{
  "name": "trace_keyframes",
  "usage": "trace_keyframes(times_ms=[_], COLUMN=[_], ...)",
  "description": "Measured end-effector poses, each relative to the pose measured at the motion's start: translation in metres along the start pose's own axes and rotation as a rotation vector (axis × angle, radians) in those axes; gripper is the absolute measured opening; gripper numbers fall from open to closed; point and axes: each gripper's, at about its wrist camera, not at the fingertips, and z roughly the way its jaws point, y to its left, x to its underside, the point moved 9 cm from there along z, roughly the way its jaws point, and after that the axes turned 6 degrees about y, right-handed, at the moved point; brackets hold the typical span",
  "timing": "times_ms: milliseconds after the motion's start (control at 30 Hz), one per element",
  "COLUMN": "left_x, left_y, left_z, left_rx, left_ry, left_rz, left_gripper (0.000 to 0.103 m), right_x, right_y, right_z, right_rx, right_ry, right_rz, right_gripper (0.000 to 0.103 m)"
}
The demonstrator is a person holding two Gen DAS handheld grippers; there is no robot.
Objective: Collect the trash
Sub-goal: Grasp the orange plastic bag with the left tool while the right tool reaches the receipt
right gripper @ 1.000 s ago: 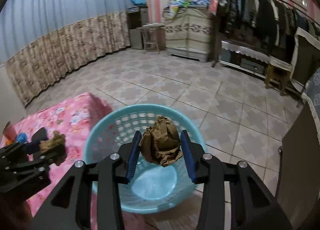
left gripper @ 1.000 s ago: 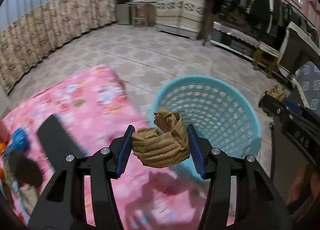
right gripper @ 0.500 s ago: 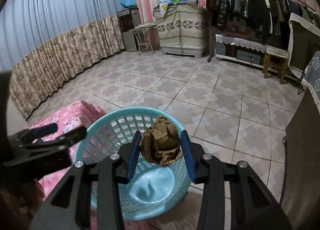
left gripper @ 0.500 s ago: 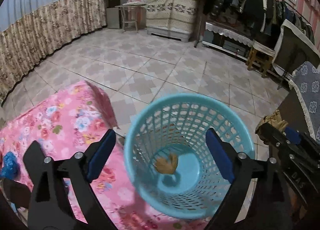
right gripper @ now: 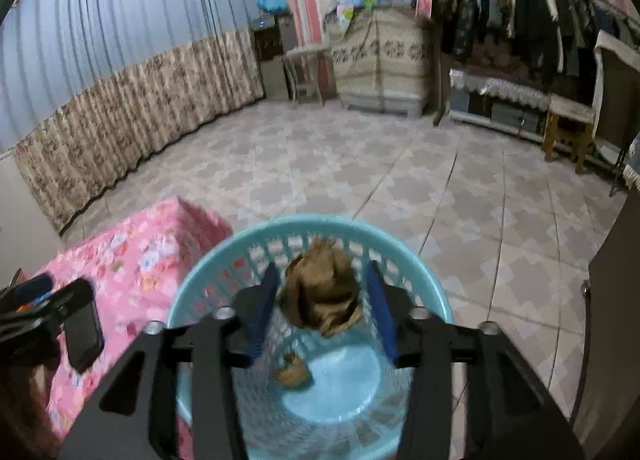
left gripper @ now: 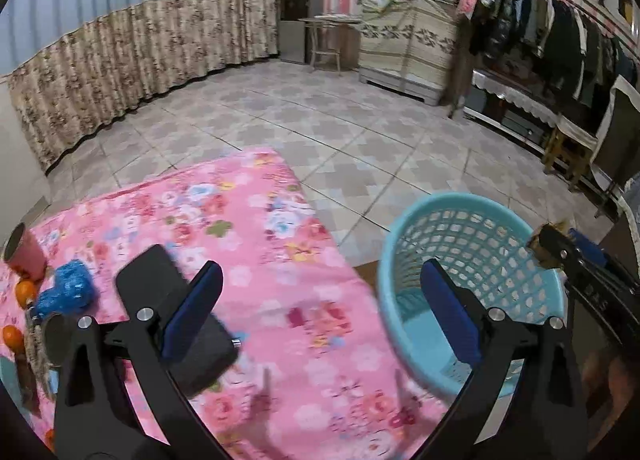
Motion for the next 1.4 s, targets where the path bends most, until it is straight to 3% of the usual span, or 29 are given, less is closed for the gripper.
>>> trace_keyframes(times_ms=[167, 233, 300, 467, 633, 800, 967, 1133, 1233, 1300, 1333, 1367, 1400], left_x=[0.003, 0.006, 0.012, 0.037, 0.088, 0.154, 0.207, 0.246, 0.257, 0.257, 0.256, 0.254, 0.252], left_y=[0.036, 0.059, 0.077, 0.138, 0.207, 0.263, 0.289, 0.282, 0.272, 0.269, 0.267, 0.266, 0.264], left_z=[-0.027, -0.043, -0.058, -0.096, -0.126, -0.128, -0.109, -0.089, -0.079, -0.079, -0.08, -0.08, -0.079], left_rx=[-0.022, -0.037, -0.048, -0.132, -0.203, -0.241, -0.201, -0.145, -0.125, -0.121, -0.119, -0.117, -0.108], left_ry=[-0.021, -0.029, -0.034, -0.047, -0.038, 0.031, 0.124, 0.197, 0.22, 0.203, 0.194, 0.192, 0.196], left_rz=[-0.027, -0.053, -0.063, -0.085, -0.129, -0.198, -0.277, -0.286, -0.257, -0.254, -0.246, -0.241, -0.234], left_gripper=[0.096, 0.096, 0.098, 0.098, 0.098, 0.098, 0.098, 0.096, 0.083, 0.079, 0.071, 0.055, 0.048], right_x=[-0.004, -0.006, -0.009, -0.003, 0.028, 0.055, 0.093, 0.115, 0.125, 0.13, 0.131, 0.135, 0.137], right_y=[0.003, 0.008, 0.019, 0.049, 0.08, 0.13, 0.17, 0.196, 0.214, 0.224, 0.229, 0.235, 0.24], right_z=[-0.008, -0.017, -0.031, -0.057, -0.071, -0.089, -0.097, -0.096, -0.096, -0.096, -0.095, -0.094, -0.093], right_rx=[0.026, 0.026, 0.015, -0.031, -0.094, -0.109, -0.163, -0.155, -0.162, -0.166, -0.17, -0.175, -0.179], right_ry=[-0.015, -0.035, -0.064, -0.096, -0.065, -0.06, -0.012, 0.015, 0.028, 0.037, 0.042, 0.047, 0.052], right_rz=[0.008, -0.004, -0.03, -0.052, -0.052, -0.167, -0.213, -0.285, -0.327, -0.354, -0.369, -0.385, -0.399], right_gripper=[0.08, 0.09, 0.09, 0.097, 0.097, 0.099, 0.099, 0.099, 0.099, 0.099, 0.099, 0.099, 0.099])
